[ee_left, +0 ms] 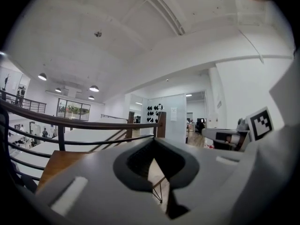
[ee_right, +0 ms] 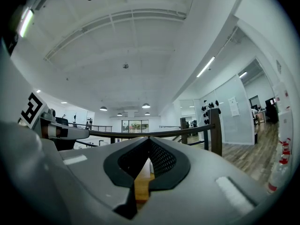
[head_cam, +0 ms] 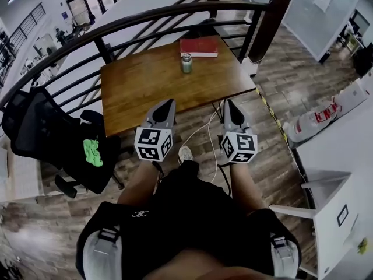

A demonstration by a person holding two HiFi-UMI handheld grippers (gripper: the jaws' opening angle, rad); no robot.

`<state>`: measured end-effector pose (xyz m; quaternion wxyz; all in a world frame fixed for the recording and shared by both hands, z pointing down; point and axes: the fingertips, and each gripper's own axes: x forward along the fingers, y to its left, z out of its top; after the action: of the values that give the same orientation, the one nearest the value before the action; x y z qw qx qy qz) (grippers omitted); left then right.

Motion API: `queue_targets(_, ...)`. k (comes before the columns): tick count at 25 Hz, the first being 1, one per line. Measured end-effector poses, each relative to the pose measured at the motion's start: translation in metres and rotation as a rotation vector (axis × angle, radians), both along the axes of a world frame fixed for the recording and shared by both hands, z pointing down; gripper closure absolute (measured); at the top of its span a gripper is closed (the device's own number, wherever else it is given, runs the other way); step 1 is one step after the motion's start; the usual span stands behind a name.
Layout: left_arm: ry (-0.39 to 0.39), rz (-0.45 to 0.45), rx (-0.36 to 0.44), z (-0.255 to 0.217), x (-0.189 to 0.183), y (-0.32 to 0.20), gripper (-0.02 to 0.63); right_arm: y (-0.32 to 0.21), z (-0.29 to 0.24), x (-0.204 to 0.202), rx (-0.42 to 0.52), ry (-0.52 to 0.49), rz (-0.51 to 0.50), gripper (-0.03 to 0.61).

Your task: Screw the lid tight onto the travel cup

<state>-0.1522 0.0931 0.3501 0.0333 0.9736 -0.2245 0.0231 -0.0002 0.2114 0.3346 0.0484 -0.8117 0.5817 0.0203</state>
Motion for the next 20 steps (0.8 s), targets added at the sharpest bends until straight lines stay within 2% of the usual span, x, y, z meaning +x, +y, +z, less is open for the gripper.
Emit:
queue_targets(15,-0.016,-0.035,-0.007,0.005,0.130,-0.176,0.565,-0.183,-0.005,0.136,-0.006,0.008,-0.073,0.574)
queue_targets(20,-0.042,-0.056,-0.021,0.011,0.155,-0.224,0.565,-0.238,0.004,0.167,-0.023,-0.016,-0.102,0.574)
